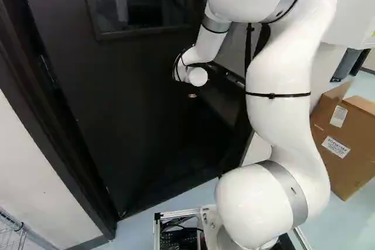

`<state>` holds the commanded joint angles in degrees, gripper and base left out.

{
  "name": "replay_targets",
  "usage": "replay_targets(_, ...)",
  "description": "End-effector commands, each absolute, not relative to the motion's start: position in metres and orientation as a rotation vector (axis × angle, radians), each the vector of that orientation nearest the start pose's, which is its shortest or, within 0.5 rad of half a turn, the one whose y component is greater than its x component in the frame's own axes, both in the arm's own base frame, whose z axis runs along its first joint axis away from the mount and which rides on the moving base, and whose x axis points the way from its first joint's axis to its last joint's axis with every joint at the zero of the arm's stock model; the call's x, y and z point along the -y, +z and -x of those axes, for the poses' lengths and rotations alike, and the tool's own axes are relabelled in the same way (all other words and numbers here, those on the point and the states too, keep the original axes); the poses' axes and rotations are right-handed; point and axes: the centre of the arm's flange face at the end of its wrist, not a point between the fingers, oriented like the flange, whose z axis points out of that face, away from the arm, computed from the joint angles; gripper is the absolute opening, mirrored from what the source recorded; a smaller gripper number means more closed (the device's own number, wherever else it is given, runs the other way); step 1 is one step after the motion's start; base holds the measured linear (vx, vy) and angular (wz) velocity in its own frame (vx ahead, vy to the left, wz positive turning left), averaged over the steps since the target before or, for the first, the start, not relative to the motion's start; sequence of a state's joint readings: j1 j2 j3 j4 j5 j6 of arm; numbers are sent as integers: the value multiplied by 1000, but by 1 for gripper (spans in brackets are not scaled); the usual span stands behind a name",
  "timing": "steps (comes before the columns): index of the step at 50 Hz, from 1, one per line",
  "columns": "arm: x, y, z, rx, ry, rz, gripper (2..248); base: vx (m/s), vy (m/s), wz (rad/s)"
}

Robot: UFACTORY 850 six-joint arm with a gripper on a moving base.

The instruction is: Open the door and move inside

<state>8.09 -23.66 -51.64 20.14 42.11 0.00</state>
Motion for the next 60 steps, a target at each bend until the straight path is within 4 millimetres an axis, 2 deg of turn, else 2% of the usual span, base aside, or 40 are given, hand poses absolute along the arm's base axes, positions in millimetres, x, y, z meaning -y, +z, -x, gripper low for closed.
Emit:
replay_targets(30, -89, 380, -593, -319, -1760, 2503, 247, 0, 0, 0)
replay_targets(60, -126, 376, -610, -310, -1752, 2470, 247, 0, 0, 0)
